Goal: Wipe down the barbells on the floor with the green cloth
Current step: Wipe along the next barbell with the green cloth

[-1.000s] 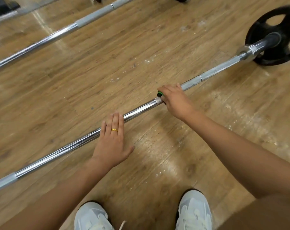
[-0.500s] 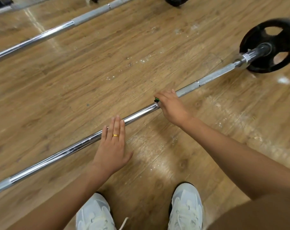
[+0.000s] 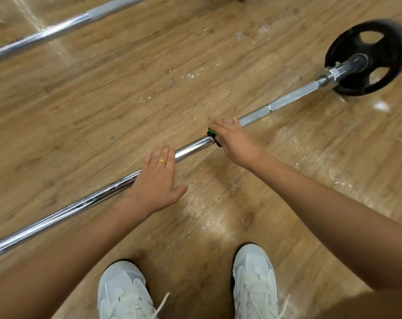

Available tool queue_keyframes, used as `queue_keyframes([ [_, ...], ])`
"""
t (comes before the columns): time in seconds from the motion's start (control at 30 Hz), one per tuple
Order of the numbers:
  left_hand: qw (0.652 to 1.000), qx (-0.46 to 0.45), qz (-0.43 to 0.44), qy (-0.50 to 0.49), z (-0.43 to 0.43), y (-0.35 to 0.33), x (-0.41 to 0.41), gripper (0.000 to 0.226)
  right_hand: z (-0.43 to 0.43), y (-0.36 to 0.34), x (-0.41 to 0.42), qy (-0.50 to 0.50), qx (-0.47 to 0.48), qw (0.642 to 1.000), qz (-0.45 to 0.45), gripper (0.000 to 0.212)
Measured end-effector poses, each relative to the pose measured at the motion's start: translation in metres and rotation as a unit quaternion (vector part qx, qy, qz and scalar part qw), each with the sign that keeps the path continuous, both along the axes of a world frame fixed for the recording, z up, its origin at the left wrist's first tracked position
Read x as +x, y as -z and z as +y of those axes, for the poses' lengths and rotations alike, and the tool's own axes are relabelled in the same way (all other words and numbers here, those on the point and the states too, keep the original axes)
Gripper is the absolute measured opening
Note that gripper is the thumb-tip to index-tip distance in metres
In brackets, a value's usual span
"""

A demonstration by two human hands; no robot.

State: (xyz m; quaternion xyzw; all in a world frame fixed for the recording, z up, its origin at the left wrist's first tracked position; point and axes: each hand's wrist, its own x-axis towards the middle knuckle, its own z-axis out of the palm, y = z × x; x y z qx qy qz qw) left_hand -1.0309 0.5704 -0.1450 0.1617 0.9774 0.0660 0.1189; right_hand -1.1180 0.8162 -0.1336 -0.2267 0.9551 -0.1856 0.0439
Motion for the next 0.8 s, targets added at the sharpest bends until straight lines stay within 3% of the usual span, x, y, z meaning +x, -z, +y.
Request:
queue_keyframes([
  [0.13,1.000,0.011,0.008,-0.009,0.000,-0.002,0.010,0.106,0.009,-0.010,-0.004,-0.003,0.027,0.999,-0.020,0.045],
  [0.37,1.000,0.009,0.024,-0.011,0.004,0.001,0.017,0.109,0.002,0.010,0.011,-0.001,-0.055,0.998,0.016,0.041],
  [0.5,0.999,0.010,0.041,-0.028,0.008,0.008,0.019,0.108,0.015,0.014,0.002,-0.026,-0.051,0.998,0.039,0.040],
  [0.7,0.999,-0.006,0.046,-0.024,0.009,0.011,0.023,0.108,0.007,0.014,0.003,0.016,-0.084,0.996,0.015,0.037],
  [0.8,0.999,-0.013,0.038,-0.029,0.013,0.007,0.025,0.108,-0.002,0.013,0.015,-0.035,-0.076,0.996,0.010,0.039],
])
